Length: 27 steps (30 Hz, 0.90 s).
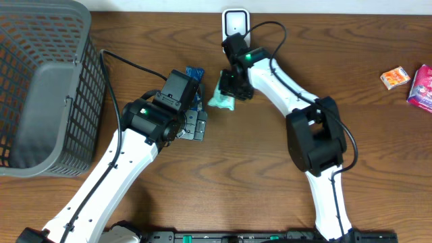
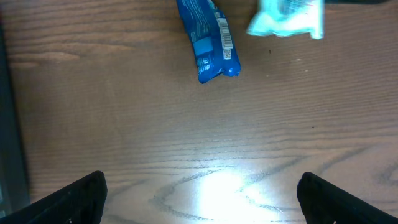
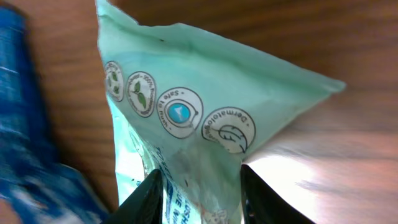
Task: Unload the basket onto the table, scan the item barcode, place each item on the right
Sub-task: 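Lift the green pack toward the scanner window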
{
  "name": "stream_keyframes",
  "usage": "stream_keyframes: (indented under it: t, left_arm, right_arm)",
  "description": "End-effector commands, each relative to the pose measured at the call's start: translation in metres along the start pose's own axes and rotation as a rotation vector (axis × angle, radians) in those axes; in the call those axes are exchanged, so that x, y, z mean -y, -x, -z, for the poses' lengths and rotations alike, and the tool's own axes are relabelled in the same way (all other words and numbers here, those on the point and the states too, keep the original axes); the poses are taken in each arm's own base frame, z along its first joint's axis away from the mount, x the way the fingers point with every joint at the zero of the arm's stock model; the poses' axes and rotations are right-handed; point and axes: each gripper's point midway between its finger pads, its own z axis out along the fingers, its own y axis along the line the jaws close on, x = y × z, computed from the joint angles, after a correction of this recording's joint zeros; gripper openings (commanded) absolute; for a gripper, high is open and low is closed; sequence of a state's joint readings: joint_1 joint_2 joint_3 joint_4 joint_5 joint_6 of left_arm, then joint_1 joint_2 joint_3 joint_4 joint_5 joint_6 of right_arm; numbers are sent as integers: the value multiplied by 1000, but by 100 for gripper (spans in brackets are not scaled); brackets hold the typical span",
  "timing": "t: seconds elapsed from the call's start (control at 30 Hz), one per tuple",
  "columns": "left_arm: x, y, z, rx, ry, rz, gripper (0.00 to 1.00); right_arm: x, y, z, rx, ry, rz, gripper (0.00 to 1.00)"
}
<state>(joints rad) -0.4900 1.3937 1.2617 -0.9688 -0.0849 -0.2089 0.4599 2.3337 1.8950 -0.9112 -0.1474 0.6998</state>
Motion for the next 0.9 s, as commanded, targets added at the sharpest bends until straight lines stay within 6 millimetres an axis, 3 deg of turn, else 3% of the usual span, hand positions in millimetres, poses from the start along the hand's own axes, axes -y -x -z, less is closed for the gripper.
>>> stream_keyframes:
  t: [0.0,0.2,0.3,0.43,0.53,0.6,0.73,0.87]
  left_arm:
    - [-2,-1,-1,-6,8,-1,98]
    - [-2,-1,-1,-5,8,-1,98]
    - [-2,-1,-1,-5,8,-1,98]
    - [-2,-1,-1,-6,8,-1,98]
    - [-2,-1,-1,-5,8,-1,98]
    - [-2,-1,-1,-5,7,-1,98]
    - [-2,-1,-1,-5,8,-1,98]
    - [-2,-1,-1,-5,8,-1,98]
  right_arm:
    - [20,2,28,12,-53,150,35]
    - [40,-7,49,-40,-99,302,32]
    - [57,-9,52,-64,-157,288,23]
    - [64,-12,60,-87,-160,269,7]
    - [58,-8,73,-63,-139,270,1]
    - [41,-3,83,-28,-60,277,1]
    - [23,16,81,66,-10,278,1]
    - [17,18,68,77,-2,261,1]
